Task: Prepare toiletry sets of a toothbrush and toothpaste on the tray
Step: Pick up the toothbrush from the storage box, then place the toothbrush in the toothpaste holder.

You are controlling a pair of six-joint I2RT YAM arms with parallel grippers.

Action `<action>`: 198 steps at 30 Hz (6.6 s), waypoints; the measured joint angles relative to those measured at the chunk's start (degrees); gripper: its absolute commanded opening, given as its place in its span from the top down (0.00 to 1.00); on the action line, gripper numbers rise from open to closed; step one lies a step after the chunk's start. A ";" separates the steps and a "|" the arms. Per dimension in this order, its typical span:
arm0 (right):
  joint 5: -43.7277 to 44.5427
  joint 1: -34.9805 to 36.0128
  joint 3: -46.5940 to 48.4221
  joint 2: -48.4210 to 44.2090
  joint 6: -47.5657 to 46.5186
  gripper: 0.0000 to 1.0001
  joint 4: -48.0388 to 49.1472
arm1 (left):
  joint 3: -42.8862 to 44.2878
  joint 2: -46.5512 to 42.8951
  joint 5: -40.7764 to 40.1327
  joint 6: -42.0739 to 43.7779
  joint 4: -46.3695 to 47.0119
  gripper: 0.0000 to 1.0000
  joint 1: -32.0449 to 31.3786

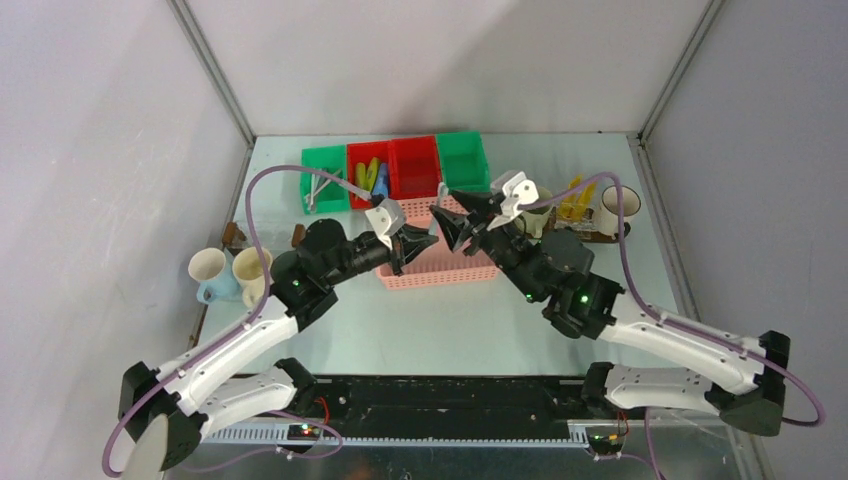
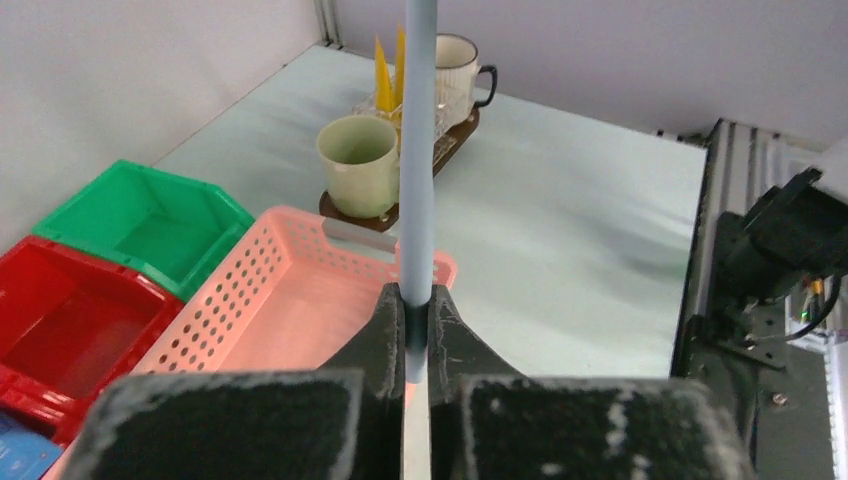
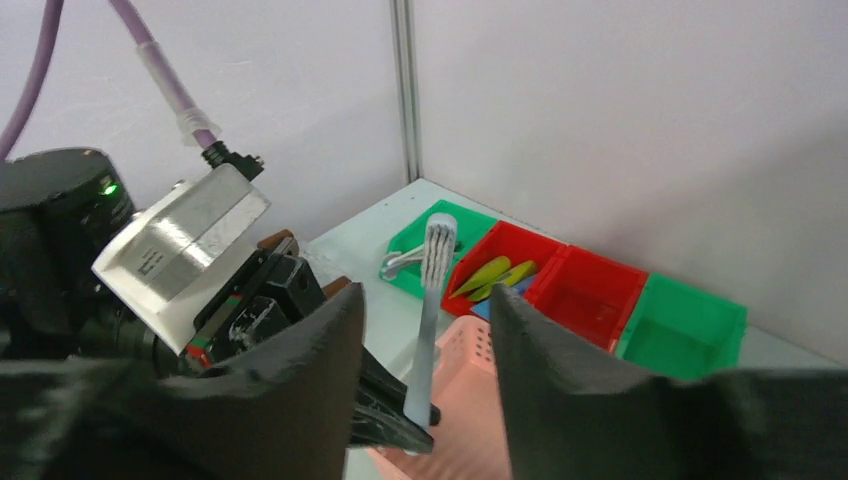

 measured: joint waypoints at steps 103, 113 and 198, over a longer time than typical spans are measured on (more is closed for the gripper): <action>-13.03 -0.02 5.42 -7.41 -79.32 1.00 -68.46 | 14.38 -9.33 -3.93 31.28 -47.87 0.00 0.04; -12.41 -21.73 8.31 -8.39 -63.01 1.00 -78.29 | 3.65 -14.67 -24.33 26.51 -29.27 0.00 0.04; -33.68 -73.16 0.31 10.05 -61.83 0.97 -53.09 | -11.32 -19.96 -51.01 28.70 -6.19 0.02 5.70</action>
